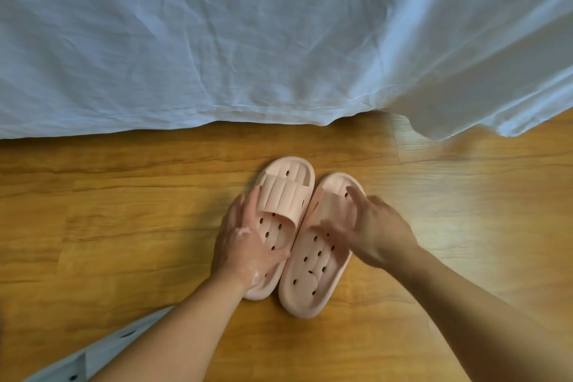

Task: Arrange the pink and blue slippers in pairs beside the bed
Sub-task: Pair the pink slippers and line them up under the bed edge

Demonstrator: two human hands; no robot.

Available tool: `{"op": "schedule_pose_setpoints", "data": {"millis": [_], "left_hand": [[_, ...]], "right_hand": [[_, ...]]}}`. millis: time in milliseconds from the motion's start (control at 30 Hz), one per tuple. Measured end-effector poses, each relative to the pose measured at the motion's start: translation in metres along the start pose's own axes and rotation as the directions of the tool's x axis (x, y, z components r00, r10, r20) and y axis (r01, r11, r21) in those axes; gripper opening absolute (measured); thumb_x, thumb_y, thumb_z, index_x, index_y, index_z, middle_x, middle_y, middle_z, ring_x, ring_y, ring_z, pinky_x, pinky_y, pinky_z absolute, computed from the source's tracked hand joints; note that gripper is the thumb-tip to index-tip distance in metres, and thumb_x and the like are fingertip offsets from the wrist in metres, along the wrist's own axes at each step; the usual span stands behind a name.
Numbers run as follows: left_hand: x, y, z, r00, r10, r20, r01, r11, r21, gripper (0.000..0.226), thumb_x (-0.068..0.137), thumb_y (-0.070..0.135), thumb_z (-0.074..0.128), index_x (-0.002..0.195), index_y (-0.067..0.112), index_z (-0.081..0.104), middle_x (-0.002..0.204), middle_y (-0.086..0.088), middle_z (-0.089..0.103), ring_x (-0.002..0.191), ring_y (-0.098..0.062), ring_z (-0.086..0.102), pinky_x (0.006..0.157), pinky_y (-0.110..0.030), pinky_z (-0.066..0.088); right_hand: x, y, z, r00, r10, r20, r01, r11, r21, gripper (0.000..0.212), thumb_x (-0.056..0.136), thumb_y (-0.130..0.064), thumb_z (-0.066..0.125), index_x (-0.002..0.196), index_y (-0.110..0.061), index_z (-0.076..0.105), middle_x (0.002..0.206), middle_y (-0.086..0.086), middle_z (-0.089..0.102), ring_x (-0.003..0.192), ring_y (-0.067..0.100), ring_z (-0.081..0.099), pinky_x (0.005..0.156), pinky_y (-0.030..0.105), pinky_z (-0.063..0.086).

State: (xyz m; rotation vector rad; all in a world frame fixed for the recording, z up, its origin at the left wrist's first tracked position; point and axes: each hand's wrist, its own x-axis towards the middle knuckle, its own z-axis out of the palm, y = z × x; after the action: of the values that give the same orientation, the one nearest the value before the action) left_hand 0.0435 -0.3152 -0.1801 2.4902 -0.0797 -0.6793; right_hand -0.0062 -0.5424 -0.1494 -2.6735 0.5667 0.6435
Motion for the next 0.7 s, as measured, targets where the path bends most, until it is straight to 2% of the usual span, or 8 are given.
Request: {"op": "schedule_pose_setpoints", "data": {"millis": [67,133,233,300,400,533,600,700], "left_hand": [[-0.018,-0.003,0.004,0.987,-0.049,-0.151,0.054,0.998,0.027,0.098,0.060,0.052,0.084,0.141,0.030,0.033,0.142,-0.003,0.043,0.131,-0.027,0.040,0.104,-0.043,0.044],[-0.048,-0.007,0.018,0.983,0.005,-0.185,0.016,0.994,0.110,0.079,0.055,0.056,0.081,0.121,0.026,0.050,0.122,-0.001,0.051,0.115,-0.028,0.050,0.091,-0.045,0.047],[-0.078,-0.013,0.044,0.995,0.100,0.008,-0.097,0.946,0.310,0.085,0.051,0.062,0.075,0.127,0.030,0.050,0.137,0.002,0.048,0.127,-0.024,0.043,0.096,-0.047,0.041],[-0.081,-0.010,0.053,0.995,0.081,0.063,-0.099,0.913,0.395,0.093,0.056,0.064,0.065,0.139,0.030,0.040,0.151,-0.001,0.038,0.137,-0.026,0.033,0.104,-0.050,0.030],[-0.078,-0.008,0.051,0.995,0.078,0.066,-0.099,0.900,0.424,0.093,0.057,0.063,0.057,0.141,0.030,0.037,0.153,-0.002,0.033,0.140,-0.028,0.028,0.106,-0.050,0.024],[-0.061,-0.020,0.030,0.984,0.146,0.104,-0.176,0.892,0.417,0.080,0.063,0.057,0.054,0.138,0.033,0.041,0.150,0.001,0.036,0.141,-0.026,0.028,0.112,-0.055,0.019],[-0.043,-0.022,0.016,0.970,0.177,0.166,-0.235,0.855,0.463,0.073,0.072,0.049,0.051,0.141,0.036,0.033,0.157,0.002,0.023,0.147,-0.024,0.013,0.117,-0.059,0.005],[-0.004,-0.017,0.000,0.937,0.228,0.264,-0.337,0.787,0.517,0.069,0.082,0.028,0.049,0.145,0.039,0.024,0.166,0.007,-0.002,0.152,-0.024,-0.014,0.117,-0.063,-0.011]], "right_hand": [[0.018,-0.004,-0.021,0.980,-0.198,-0.023,0.196,0.979,-0.059,0.094,0.076,-0.080,0.056,0.154,-0.036,0.026,0.152,0.001,0.041,0.133,0.029,0.045,0.098,0.047,0.048],[0.037,-0.022,-0.029,0.895,-0.432,0.111,0.443,0.890,-0.107,0.103,0.072,-0.073,0.069,0.155,-0.044,0.015,0.164,-0.002,0.020,0.146,0.030,0.026,0.105,0.050,0.045],[0.053,-0.053,-0.018,0.761,-0.536,0.365,0.633,0.735,-0.241,0.121,0.068,-0.063,0.081,0.154,-0.053,-0.004,0.169,-0.003,-0.008,0.154,0.032,-0.001,0.111,0.052,0.037],[0.058,-0.058,-0.012,0.719,-0.544,0.432,0.683,0.666,-0.299,0.119,0.075,-0.047,0.082,0.153,-0.056,-0.008,0.168,0.001,-0.013,0.153,0.034,0.002,0.110,0.050,0.038],[0.061,-0.050,-0.012,0.744,-0.551,0.378,0.664,0.672,-0.328,0.106,0.083,-0.030,0.074,0.153,-0.057,-0.001,0.166,0.005,0.007,0.142,0.031,0.029,0.092,0.040,0.049],[0.052,-0.035,-0.002,0.850,-0.474,0.228,0.522,0.815,-0.250,0.093,0.083,-0.033,0.067,0.153,-0.056,0.009,0.154,0.002,0.029,0.132,0.027,0.042,0.076,0.035,0.047],[0.039,-0.023,0.006,0.909,-0.393,0.143,0.414,0.893,-0.177,0.090,0.085,-0.037,0.066,0.152,-0.055,0.009,0.151,0.003,0.033,0.128,0.028,0.048,0.077,0.036,0.050],[0.010,-0.011,0.024,0.986,-0.168,0.008,0.168,0.986,-0.014,0.091,0.085,-0.044,0.068,0.152,-0.053,0.007,0.146,0.006,0.036,0.109,0.025,0.059,0.074,0.037,0.055]]}}
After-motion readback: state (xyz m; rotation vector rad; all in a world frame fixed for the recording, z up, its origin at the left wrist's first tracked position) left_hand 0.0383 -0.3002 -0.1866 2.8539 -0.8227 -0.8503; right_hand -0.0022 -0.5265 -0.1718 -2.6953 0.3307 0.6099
